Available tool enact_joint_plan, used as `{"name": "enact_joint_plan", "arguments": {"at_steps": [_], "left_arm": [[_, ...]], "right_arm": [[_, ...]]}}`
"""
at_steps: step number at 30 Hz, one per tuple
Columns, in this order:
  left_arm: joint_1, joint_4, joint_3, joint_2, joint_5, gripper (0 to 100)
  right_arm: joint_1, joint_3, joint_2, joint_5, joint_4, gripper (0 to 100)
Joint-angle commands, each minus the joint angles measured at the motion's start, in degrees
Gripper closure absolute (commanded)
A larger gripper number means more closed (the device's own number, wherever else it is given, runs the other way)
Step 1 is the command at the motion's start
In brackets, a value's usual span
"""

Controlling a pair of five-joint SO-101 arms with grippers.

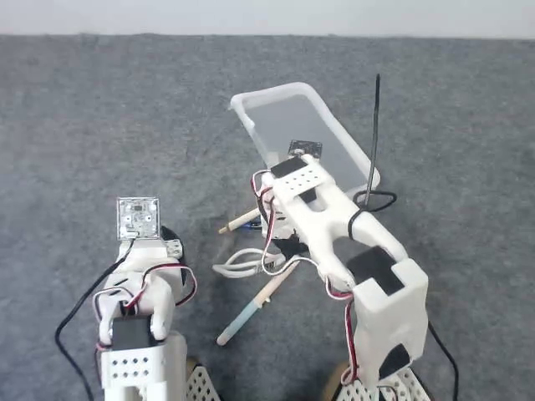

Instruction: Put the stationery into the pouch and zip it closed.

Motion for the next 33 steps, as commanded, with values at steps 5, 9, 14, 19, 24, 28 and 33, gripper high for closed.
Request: {"name": "enact_joint_plan", "arguments": {"at_steps": [5,9,14,19,24,28,33], "left_arm": [[-0.4,-1.8,-0.3,0.4,-0.6,99],[-0.4,-1.8,-0.4,0.4,-0.6,99],[-0.4,-1.7,-0.6,0.4,-0.6,99],[-0.4,-1.7,-0.7,0.4,-0.6,99],[-0.4,-1.7,-0.7,0.4,-0.6,98],[-2.7,-1.8,-0.8,0.4,-0.3,90],[-6.0,-1.6,-1.8,0.4,0.0,81]], "right_arm": [[1.1,-5.9,-0.4,1.2,6.0,99.3],[1.1,-11.6,-0.4,1.3,11.5,99.3],[1.0,-19.1,-0.4,1.8,19.3,99.3],[-0.8,-24.1,-0.5,8.7,25.9,99.3],[-1.2,-25.2,-0.6,9.1,26.8,99.3],[-1.2,-25.0,-5.8,13.8,27.2,99.3],[-0.8,-22.1,-14.3,18.5,26.6,99.3]]}}
